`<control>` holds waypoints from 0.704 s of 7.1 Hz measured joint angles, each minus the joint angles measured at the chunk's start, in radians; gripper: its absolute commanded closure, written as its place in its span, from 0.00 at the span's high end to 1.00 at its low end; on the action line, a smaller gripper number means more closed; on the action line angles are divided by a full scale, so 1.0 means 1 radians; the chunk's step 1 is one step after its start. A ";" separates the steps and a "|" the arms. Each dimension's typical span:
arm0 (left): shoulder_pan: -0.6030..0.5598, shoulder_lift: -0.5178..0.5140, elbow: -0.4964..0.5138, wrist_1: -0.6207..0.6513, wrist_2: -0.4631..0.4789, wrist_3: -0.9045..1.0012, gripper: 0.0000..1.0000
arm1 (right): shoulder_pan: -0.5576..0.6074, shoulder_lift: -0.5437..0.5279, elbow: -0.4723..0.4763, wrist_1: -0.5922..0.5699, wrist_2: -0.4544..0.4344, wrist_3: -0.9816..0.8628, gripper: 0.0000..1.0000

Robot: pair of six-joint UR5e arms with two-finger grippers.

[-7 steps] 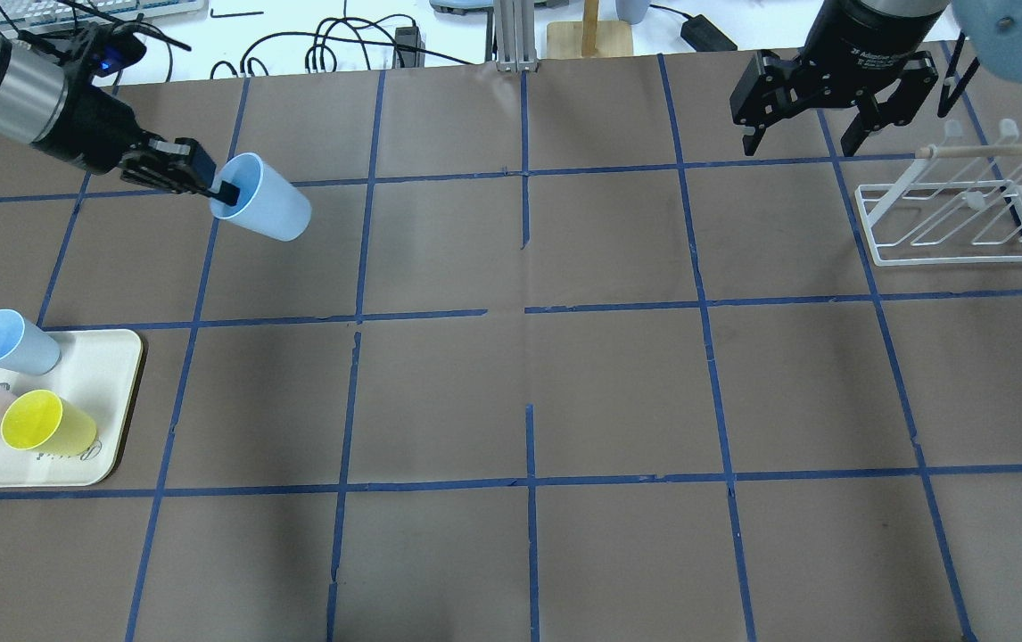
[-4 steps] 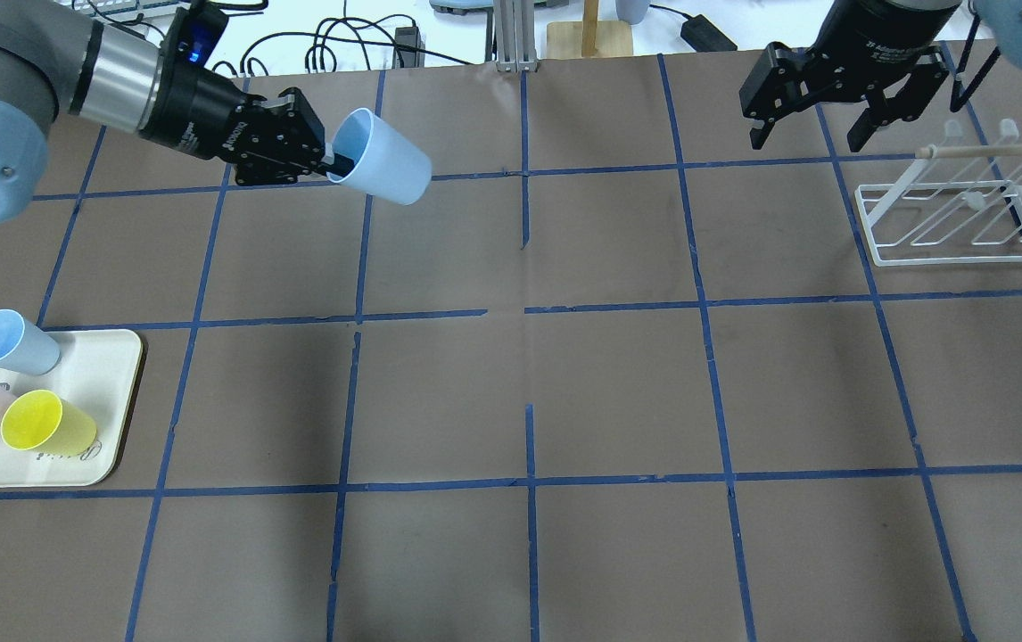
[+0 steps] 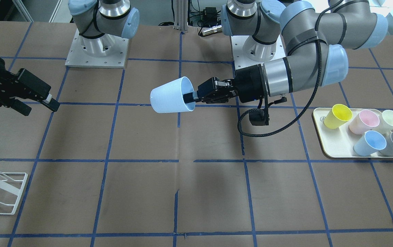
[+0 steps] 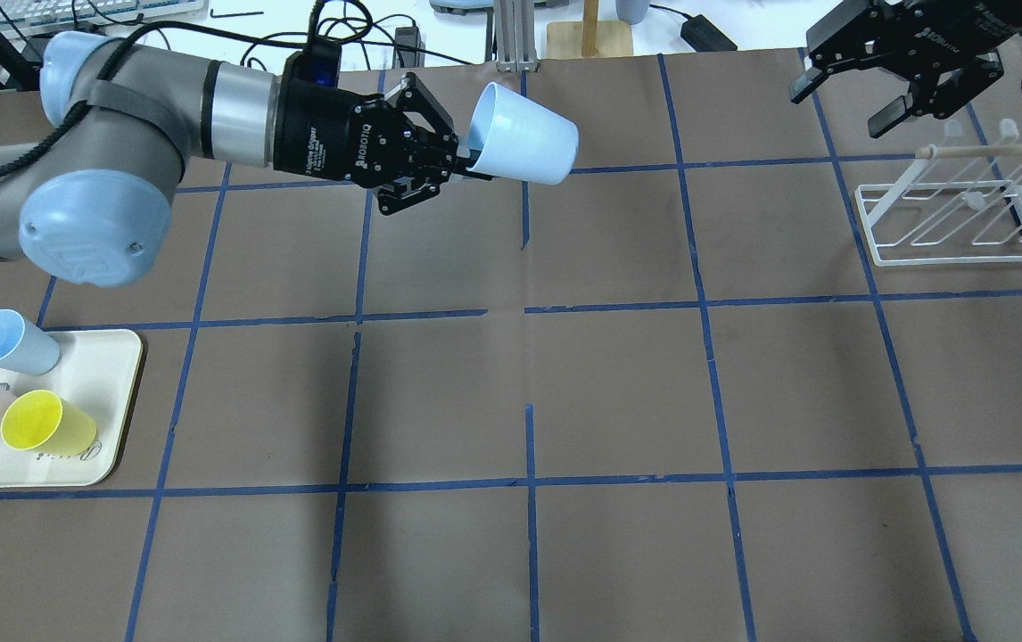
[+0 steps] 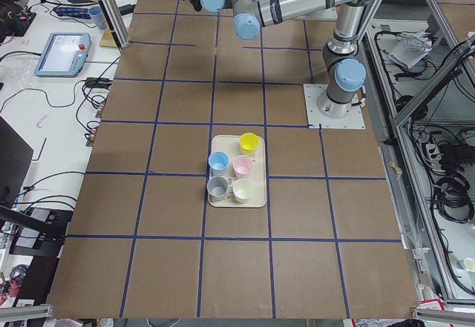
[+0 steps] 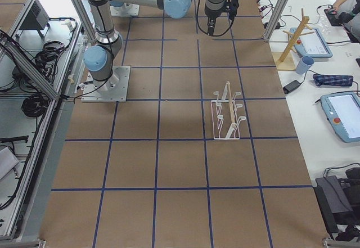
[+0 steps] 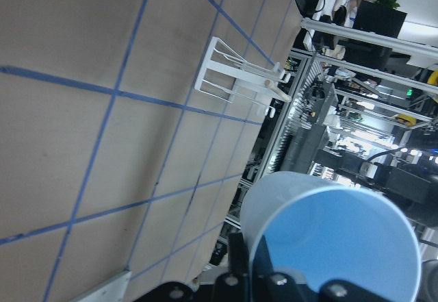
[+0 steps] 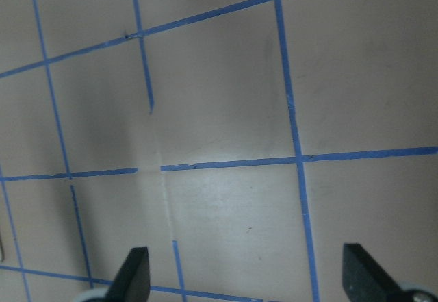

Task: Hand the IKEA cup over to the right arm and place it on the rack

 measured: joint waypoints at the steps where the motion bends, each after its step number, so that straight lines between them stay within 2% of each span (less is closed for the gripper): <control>1: -0.037 -0.016 -0.025 0.084 -0.059 -0.102 0.00 | -0.039 -0.002 0.001 0.054 0.127 -0.052 1.00; 3: -0.100 -0.040 -0.064 0.214 -0.140 -0.259 0.00 | -0.084 -0.003 0.003 0.169 0.369 -0.146 1.00; 5: -0.113 -0.065 -0.071 0.244 -0.257 -0.316 0.00 | -0.093 -0.011 0.017 0.227 0.525 -0.225 1.00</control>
